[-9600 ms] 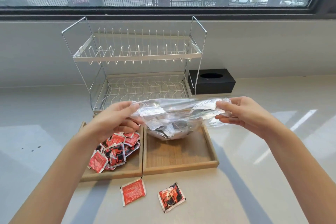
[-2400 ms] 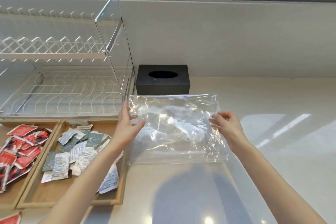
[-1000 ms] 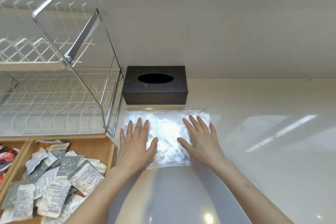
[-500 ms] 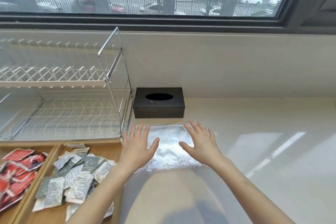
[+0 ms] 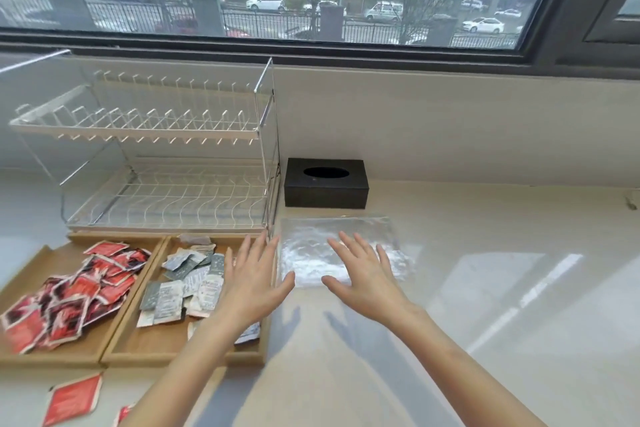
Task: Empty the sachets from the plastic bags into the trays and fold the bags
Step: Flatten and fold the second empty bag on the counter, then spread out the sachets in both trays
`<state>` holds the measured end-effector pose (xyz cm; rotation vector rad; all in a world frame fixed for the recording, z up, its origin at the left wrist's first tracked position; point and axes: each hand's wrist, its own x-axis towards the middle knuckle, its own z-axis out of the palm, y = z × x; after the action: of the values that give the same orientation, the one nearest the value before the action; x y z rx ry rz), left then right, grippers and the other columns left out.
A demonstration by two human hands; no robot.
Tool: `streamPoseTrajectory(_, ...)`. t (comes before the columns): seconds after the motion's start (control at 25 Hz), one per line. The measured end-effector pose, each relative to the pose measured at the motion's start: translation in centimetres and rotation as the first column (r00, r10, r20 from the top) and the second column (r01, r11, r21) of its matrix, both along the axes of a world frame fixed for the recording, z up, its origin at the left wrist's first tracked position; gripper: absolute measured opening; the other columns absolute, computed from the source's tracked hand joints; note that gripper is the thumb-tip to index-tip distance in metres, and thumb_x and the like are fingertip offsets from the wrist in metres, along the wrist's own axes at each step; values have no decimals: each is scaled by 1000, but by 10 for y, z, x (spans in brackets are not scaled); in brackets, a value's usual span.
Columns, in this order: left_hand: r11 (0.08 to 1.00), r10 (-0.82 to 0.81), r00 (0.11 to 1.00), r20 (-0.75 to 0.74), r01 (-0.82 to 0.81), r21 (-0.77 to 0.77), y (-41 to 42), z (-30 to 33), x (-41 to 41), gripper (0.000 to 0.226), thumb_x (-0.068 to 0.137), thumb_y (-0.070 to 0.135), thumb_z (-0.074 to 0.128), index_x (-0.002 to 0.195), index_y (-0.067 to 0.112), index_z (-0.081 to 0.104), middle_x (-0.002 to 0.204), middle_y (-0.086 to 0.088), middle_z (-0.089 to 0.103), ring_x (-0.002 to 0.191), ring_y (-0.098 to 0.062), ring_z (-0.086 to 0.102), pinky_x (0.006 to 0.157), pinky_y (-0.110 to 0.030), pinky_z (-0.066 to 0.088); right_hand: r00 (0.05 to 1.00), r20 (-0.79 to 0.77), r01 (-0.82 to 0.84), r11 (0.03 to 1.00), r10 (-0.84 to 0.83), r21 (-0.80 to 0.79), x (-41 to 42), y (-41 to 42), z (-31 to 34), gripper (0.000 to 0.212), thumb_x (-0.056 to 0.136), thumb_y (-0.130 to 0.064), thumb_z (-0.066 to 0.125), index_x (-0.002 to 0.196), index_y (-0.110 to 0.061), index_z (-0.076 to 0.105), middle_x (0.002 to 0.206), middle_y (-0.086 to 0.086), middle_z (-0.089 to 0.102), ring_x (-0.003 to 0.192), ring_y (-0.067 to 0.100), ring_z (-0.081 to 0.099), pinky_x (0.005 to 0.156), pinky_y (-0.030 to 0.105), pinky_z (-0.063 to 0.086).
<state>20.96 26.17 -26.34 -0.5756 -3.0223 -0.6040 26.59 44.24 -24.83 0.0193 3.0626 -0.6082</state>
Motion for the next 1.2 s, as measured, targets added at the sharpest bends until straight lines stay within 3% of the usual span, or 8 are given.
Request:
streamPoseTrajectory(0.32,995,102,991,88,-102,-1,-81,-22,37,67,87,45,42,143,26,10,156,-1,6,143,-20,-2,114,-44,-3,995,29,-97,993,99,-63,13,-77,-19,59,91,-40,43,144,-29,19,156,-5,12,144,13,2,116,38,-2)
streamPoseTrajectory(0.52,986,143,986,87,-149,71,-130,-33,55,66,86,43,47,142,23,19,153,-1,19,141,-18,12,114,-41,8,986,-40,-166,971,161,-170,18,-131,-31,56,87,-33,52,139,-21,34,147,-3,35,137,12,27,112,31,22)
streamPoseTrajectory(0.68,980,157,986,63,-164,113,-166,-44,65,62,85,40,50,139,22,28,146,-1,32,137,-18,23,112,-35,16,978,-31,-207,949,206,-238,26,-174,-45,50,86,-27,54,134,-19,40,137,-3,45,127,15,39,106,27,30)
streamPoseTrajectory(0.88,965,195,978,77,-206,165,-202,-57,75,54,83,32,55,133,20,39,132,-1,46,124,-21,39,102,-35,28,966,3,-247,930,258,-270,32,-215,-61,41,86,-25,54,125,-15,48,122,2,54,118,19,45,100,29,34)
streamPoseTrajectory(1.2,957,284,952,116,-288,20,-258,-81,75,49,83,26,54,130,17,42,134,-5,46,126,-25,36,103,-37,26,938,201,-246,951,283,-189,33,-260,-88,48,82,-26,55,129,-20,46,131,0,47,123,19,39,101,29,32)
